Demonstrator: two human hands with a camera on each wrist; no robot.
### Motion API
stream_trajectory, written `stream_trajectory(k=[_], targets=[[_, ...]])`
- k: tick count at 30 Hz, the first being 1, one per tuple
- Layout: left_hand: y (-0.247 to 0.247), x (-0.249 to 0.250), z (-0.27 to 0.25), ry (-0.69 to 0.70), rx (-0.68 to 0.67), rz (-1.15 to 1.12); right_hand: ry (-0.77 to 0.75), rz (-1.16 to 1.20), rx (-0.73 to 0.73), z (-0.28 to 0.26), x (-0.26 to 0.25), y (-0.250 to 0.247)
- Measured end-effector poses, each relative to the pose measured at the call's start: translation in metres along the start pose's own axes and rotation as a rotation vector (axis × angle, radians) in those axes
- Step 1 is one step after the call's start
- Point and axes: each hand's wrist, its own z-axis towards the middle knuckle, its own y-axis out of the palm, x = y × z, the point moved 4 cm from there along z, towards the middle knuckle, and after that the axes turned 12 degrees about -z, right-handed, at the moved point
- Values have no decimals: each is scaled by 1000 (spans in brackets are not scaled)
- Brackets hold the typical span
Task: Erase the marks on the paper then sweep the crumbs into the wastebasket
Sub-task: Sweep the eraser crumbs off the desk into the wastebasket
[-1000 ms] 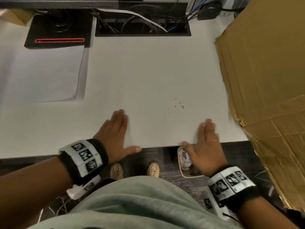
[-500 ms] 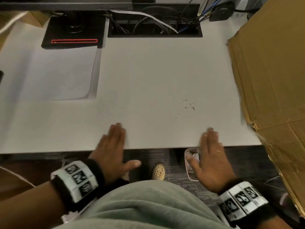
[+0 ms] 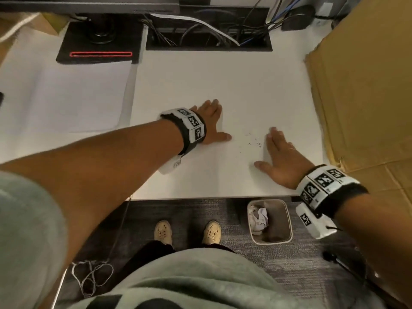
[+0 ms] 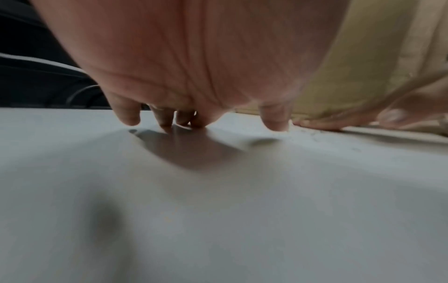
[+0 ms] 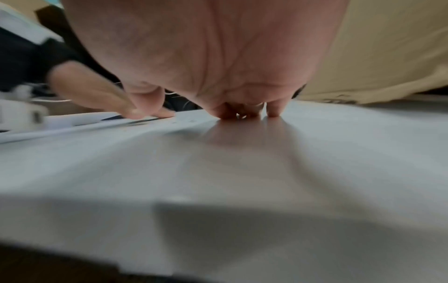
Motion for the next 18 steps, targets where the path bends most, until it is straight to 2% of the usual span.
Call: stream_trajectory(k=[3,5,7,9,11,15,18], targets=[[17,19,-11,164,-77,154,-177,-64,-20,-6,-12,-2],[19,23,-19,257,-114,202,-138,-63,20,4,1,-16],[9,17,-14,233,-66,155,-64,-78,32,21,14,-29],[-1,10,-3,162,-13,114,-56,-111,16,36,14,-34],[2,10,1,151,-9,123,-111,-129,17,41,1,-32],[26,14,-22,287,-132,192,-303,-160,-28,15,-22,-12],[18,3,-23,258,-89,159,-265,-102,-29,11,-9,-17]])
